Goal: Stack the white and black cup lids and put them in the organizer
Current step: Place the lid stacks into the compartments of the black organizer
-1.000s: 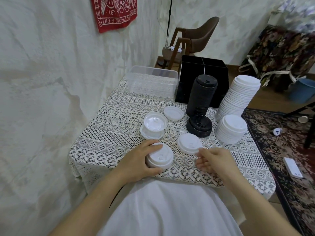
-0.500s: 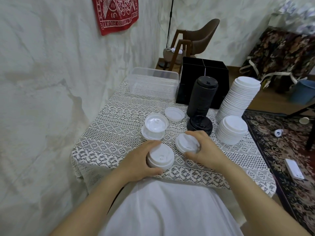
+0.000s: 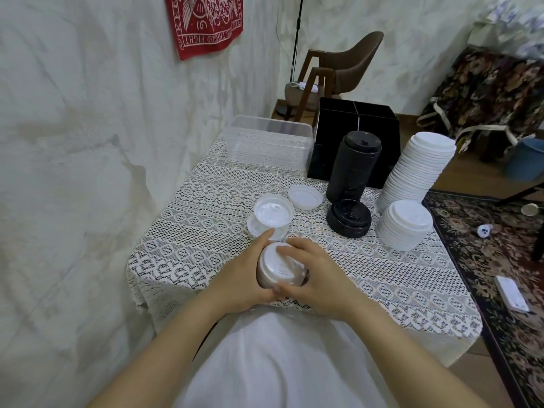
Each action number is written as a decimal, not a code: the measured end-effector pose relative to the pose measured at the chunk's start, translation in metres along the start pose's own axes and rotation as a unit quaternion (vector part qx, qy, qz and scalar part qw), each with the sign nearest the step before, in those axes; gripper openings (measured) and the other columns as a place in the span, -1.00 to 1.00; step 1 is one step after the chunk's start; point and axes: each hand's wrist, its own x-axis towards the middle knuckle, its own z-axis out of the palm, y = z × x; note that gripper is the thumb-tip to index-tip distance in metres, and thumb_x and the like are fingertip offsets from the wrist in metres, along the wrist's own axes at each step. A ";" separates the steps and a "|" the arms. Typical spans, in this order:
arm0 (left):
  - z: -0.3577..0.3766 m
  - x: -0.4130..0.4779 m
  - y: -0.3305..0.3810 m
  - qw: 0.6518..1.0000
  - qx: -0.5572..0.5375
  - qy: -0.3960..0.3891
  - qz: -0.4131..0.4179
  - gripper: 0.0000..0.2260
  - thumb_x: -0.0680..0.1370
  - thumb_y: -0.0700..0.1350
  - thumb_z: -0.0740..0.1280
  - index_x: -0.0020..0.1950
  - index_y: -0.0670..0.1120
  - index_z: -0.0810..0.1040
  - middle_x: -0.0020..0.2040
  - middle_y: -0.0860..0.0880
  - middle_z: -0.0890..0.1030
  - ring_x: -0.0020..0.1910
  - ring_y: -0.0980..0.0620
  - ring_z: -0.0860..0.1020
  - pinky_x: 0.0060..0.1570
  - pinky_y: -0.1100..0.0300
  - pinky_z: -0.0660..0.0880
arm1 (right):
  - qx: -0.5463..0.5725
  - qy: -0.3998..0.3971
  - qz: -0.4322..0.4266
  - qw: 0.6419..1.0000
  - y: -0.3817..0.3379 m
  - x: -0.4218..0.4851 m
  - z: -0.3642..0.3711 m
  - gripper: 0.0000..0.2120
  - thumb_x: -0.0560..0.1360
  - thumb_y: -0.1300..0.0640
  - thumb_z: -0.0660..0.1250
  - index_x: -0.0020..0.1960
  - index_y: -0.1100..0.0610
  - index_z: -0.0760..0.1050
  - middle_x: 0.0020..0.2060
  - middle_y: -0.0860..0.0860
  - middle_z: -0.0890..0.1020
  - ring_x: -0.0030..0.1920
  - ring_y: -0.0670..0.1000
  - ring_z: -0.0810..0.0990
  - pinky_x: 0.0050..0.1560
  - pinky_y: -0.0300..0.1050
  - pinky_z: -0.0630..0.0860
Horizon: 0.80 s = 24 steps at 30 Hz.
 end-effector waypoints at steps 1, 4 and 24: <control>0.000 0.000 0.000 1.000 0.003 0.001 0.005 -0.01 0.33 0.09 0.56 0.55 0.22 -0.04 0.43 0.25 0.32 0.34 0.16 0.39 0.15 0.30 0.30 | -0.003 -0.002 0.001 1.000 0.001 0.000 0.001 -0.39 0.38 0.04 0.55 0.38 0.08 0.47 0.29 -0.11 0.37 0.28 -0.17 0.30 0.22 -0.62 0.01; 0.000 -0.001 0.002 1.000 0.012 0.002 0.017 -0.07 0.35 0.07 0.54 0.55 0.15 0.03 0.45 0.21 0.29 0.36 0.17 0.35 0.19 0.33 0.27 | -0.008 -0.008 0.013 1.000 0.003 0.001 0.003 -0.37 0.37 0.01 0.56 0.38 0.07 0.47 0.36 -0.04 0.39 0.33 -0.15 0.31 0.26 -0.58 0.04; -0.017 0.028 0.002 0.972 -0.013 0.231 0.043 -0.74 0.58 -0.22 0.29 0.27 -0.11 0.51 0.15 0.02 0.51 0.15 0.07 0.45 0.21 0.15 0.39 | 0.021 0.000 0.023 1.000 0.012 -0.002 0.017 -0.38 0.37 0.05 0.56 0.39 0.06 0.46 0.36 -0.09 0.30 0.33 -0.18 0.22 0.27 -0.59 -0.01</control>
